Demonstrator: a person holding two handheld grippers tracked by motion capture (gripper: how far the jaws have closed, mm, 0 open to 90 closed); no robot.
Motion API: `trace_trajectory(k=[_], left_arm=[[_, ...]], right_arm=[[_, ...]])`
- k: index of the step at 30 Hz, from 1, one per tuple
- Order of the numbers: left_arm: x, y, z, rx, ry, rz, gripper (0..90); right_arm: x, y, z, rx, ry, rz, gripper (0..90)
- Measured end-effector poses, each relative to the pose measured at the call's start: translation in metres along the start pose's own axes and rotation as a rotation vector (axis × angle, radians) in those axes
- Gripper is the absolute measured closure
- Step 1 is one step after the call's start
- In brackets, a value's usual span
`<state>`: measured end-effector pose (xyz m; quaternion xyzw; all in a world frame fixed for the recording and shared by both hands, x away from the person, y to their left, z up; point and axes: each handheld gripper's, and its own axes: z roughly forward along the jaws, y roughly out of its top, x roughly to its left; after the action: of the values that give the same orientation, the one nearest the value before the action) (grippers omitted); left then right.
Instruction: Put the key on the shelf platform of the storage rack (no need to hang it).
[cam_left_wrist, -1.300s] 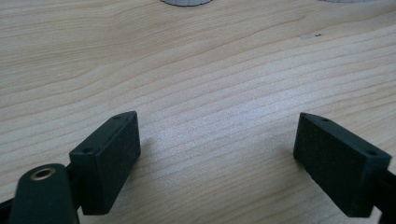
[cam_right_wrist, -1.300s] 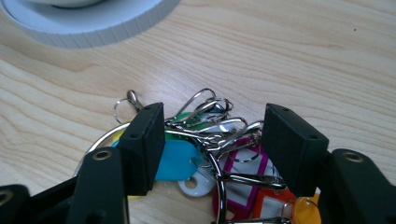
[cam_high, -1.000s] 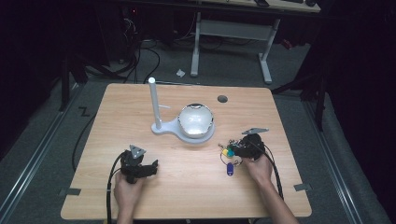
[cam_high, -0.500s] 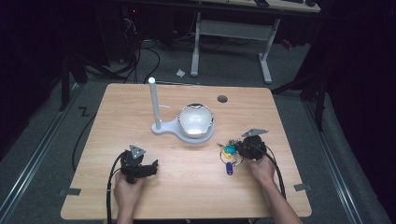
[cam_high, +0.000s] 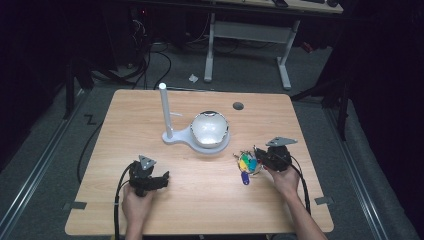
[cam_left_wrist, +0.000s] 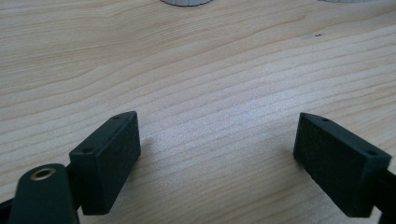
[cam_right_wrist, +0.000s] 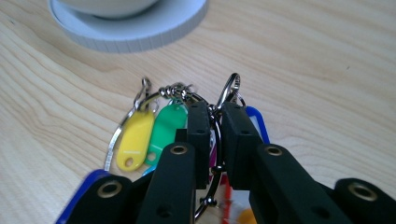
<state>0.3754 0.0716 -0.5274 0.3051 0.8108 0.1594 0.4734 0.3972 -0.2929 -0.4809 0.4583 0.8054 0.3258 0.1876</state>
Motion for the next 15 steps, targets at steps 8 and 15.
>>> trace_trajectory(k=[8,15], left_arm=[[0.000,0.000,0.000,-0.002,-0.003,0.004,15.1],[0.001,0.000,0.000,-0.001,-0.005,0.009,15.1]], right_arm=[[-0.002,0.009,-0.021,-0.051,0.008,-0.017,82.9],[-0.001,0.021,-0.040,-0.096,0.035,-0.026,82.9]])
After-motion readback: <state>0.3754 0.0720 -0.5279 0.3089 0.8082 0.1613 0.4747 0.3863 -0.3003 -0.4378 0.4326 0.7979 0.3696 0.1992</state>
